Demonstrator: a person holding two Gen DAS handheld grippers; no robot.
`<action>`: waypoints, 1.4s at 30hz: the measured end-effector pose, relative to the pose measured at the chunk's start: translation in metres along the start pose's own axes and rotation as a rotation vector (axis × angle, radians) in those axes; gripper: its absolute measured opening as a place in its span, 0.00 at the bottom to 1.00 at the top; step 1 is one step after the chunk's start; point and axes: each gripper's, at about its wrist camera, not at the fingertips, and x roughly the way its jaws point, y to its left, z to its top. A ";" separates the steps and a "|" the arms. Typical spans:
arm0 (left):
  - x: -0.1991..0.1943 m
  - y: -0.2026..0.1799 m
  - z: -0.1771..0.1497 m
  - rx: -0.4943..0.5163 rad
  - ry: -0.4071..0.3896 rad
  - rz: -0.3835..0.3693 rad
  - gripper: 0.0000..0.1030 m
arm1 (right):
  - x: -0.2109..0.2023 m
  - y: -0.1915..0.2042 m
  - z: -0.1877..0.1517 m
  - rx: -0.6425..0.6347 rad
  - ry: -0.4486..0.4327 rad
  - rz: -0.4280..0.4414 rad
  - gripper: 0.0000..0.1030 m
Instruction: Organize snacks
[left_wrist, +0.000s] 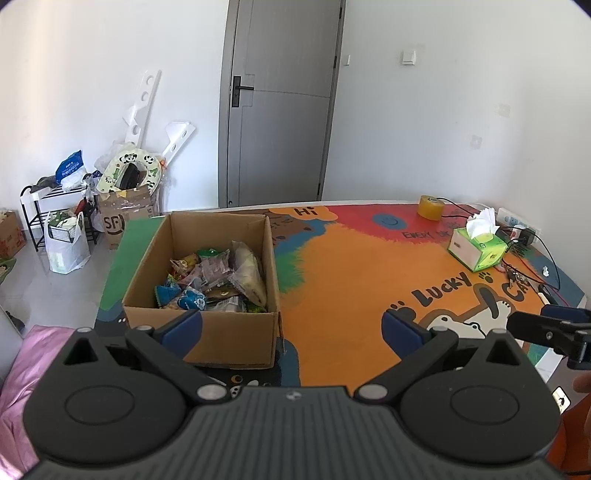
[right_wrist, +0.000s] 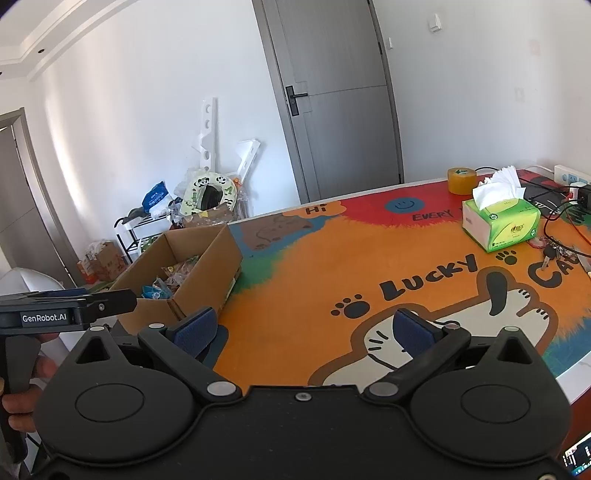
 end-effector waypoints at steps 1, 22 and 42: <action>0.000 0.000 0.000 0.001 0.000 0.001 1.00 | 0.000 0.000 0.000 -0.001 0.000 0.001 1.00; 0.001 0.002 0.000 0.001 0.005 0.018 1.00 | 0.003 0.001 -0.001 -0.011 0.004 -0.005 1.00; 0.001 0.003 -0.002 -0.001 0.006 0.022 1.00 | 0.003 -0.002 -0.001 -0.010 0.003 -0.006 1.00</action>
